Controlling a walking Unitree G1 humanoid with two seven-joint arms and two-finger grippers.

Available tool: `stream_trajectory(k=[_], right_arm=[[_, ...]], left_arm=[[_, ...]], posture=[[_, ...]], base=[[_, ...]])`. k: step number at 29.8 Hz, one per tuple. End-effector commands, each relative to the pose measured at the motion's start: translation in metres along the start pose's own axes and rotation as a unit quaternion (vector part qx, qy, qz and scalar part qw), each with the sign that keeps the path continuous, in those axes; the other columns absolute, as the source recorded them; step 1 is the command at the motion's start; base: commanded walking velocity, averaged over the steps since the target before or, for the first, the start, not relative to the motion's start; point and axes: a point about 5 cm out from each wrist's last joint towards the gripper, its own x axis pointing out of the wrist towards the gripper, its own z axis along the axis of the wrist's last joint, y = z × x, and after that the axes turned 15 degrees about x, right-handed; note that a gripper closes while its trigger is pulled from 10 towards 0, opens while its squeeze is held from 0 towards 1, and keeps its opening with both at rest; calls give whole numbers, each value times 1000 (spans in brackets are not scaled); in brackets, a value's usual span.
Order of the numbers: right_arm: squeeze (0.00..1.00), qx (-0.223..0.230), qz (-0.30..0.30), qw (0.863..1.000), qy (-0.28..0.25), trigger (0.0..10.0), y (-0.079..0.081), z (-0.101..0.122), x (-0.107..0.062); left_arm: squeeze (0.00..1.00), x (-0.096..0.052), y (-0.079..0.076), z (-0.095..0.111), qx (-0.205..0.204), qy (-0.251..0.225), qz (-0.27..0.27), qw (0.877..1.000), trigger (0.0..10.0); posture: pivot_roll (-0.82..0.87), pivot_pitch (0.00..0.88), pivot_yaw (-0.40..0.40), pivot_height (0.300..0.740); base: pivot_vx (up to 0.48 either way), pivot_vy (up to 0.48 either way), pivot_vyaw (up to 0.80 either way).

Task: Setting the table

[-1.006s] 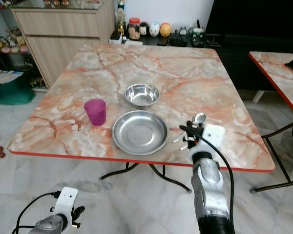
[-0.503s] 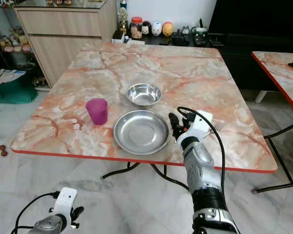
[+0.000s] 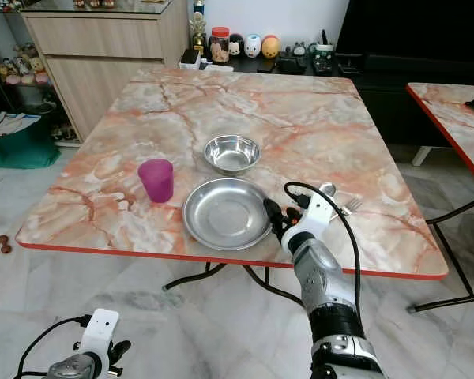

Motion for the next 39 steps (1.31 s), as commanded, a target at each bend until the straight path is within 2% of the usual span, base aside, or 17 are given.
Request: stream_trajectory(k=[1, 8, 17, 22, 26, 27, 39], right_arm=[[0, -2, 3, 1000, 2, 10000, 2, 1, 2], [0, -1, 0, 1000, -26, 10000, 0, 6, 0], [0, 2, -4, 999, -42, 10000, -4, 9, -4], [0, 3, -2, 999, -47, 10000, -3, 8, -3], [0, 5, -1, 999, -49, 10000, -2, 7, -3], [0, 6, 0, 999, -51, 10000, -2, 7, -4], [0, 9, 0, 998, -57, 10000, -2, 8, -4]], left_arm=[[0, -1, 1, -7, -1, 16, -3, 1000, 10000], [0, -1, -2, -6, -26, 17, 1, 1000, 10000], [0, 0, -3, -6, -22, 17, 0, 1000, 10000], [0, -2, 1, -8, -22, 20, 3, 1000, 10000], [0, -3, 5, -13, -26, 25, 6, 999, 10000], [0, -4, 7, -13, -9, 23, 4, 1000, 10000], [0, -3, 4, -11, -24, 17, 3, 1000, 10000]], posture=[[19, 0, -44, 740], [20, 0, -45, 740], [17, 0, -46, 740], [23, 0, -48, 740], [23, 0, -48, 740], [23, 0, -48, 740], [27, 0, -47, 740]], base=[[0, 0, 0], [0, 43, 0], [0, 423, 0], [0, 0, 0], [0, 480, 0], [0, 0, 0], [0, 0, 0]])
